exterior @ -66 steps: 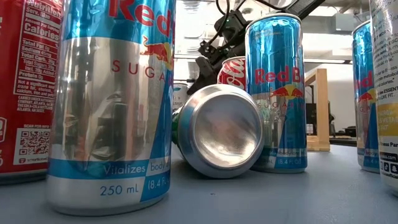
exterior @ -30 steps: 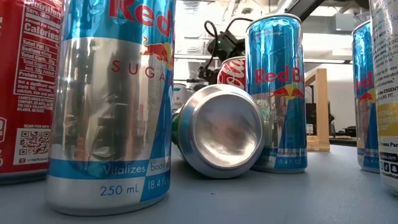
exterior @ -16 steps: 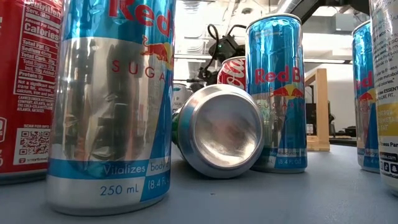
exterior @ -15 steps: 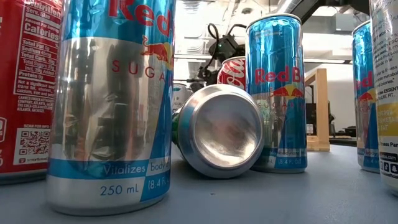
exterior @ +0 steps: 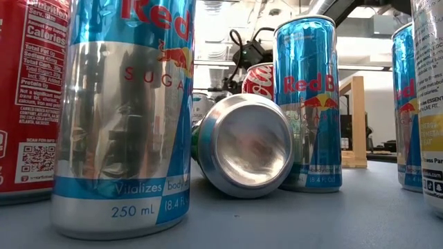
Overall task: Place canned beverage on shelf
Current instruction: Adjust the white blue soda cans on the shelf, then put the white yellow soda can on the shelf
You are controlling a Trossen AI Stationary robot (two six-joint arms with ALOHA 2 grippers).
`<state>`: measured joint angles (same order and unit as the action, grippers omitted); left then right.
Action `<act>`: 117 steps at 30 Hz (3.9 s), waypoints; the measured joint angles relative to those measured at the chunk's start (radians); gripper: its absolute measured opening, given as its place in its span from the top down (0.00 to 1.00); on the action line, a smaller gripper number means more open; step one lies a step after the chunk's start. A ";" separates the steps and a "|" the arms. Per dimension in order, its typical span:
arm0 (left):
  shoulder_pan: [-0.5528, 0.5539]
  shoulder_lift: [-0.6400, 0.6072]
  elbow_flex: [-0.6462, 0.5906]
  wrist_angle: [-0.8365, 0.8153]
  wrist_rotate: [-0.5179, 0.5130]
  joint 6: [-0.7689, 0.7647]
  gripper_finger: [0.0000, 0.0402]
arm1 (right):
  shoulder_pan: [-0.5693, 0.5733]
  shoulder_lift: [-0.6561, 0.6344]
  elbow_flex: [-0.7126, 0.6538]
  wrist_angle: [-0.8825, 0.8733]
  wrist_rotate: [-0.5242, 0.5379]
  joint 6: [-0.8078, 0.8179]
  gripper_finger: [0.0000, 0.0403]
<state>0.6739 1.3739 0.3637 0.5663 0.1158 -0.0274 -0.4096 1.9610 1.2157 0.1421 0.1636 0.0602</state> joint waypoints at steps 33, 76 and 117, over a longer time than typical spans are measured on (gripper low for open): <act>0.000 0.000 0.000 0.007 0.000 0.013 1.00 | -0.067 0.010 0.044 0.070 0.048 0.131 1.00; 0.000 0.000 0.000 0.008 -0.009 0.028 1.00 | -0.126 0.068 0.114 -0.051 -0.124 0.358 1.00; 0.000 -0.033 0.000 -0.028 0.254 0.090 0.92 | 0.280 -0.627 0.173 -1.098 -0.155 0.248 0.90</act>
<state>0.6735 1.3406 0.3641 0.5381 0.3696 0.0624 -0.1296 1.3341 1.3888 -0.9557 0.0089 0.3084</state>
